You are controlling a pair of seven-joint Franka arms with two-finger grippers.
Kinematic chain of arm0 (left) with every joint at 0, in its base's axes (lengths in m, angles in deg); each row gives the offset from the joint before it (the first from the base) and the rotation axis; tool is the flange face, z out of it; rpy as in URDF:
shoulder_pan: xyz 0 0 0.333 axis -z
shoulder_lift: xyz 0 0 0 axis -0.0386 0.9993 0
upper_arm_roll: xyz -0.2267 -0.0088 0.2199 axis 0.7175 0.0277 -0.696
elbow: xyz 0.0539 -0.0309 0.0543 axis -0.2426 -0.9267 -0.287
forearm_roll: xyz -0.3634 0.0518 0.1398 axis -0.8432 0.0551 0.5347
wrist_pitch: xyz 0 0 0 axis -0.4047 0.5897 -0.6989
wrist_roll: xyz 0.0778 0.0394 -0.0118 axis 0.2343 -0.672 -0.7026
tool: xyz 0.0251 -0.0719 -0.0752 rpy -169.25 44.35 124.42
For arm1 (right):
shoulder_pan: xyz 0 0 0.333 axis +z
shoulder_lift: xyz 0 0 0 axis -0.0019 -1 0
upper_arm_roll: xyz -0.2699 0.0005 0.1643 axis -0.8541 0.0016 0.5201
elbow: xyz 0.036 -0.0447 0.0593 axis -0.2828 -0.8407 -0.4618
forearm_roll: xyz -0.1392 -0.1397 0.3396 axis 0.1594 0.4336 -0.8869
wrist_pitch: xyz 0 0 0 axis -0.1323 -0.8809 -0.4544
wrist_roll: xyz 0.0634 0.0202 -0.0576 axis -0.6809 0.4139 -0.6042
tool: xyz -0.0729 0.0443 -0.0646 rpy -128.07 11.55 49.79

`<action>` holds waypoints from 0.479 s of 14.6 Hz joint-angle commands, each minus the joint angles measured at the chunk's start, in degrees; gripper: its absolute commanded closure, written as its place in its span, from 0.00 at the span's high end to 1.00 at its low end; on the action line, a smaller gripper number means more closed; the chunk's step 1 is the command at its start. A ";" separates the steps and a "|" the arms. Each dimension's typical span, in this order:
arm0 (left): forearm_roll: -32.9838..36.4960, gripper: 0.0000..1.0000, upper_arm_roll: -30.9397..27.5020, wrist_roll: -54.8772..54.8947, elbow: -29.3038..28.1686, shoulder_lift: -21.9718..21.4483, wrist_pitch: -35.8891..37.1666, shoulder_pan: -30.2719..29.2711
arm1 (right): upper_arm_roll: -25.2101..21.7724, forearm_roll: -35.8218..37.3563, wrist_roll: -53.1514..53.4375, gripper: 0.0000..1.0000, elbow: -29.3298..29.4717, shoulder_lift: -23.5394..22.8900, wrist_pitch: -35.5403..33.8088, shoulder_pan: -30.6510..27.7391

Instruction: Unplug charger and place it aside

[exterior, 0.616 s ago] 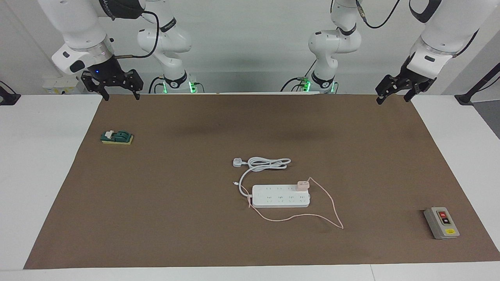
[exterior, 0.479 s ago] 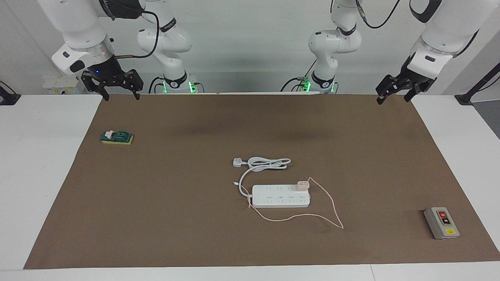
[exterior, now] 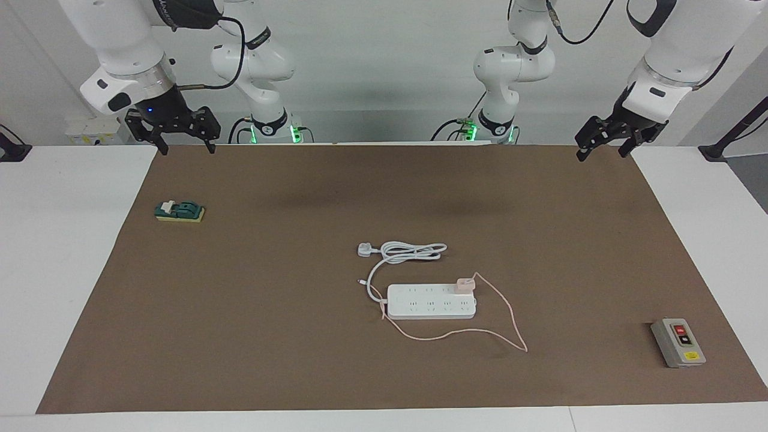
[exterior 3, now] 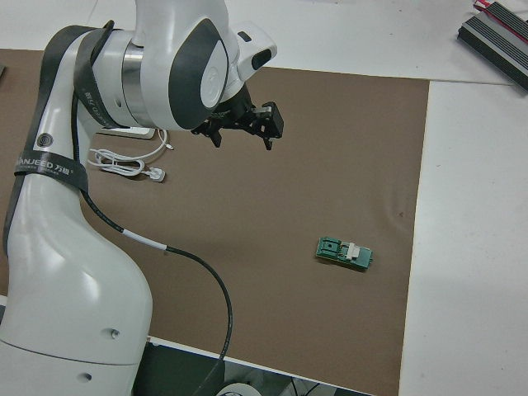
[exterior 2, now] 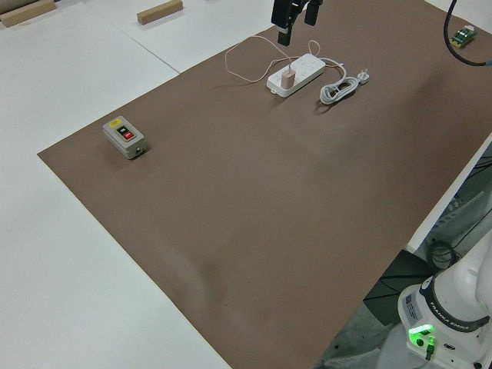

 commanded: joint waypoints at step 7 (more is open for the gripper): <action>0.67 1.00 0.39 -11.26 -3.87 -1.07 -4.78 0.94 | 0.56 -1.44 4.21 1.00 -0.94 0.47 -0.35 -0.01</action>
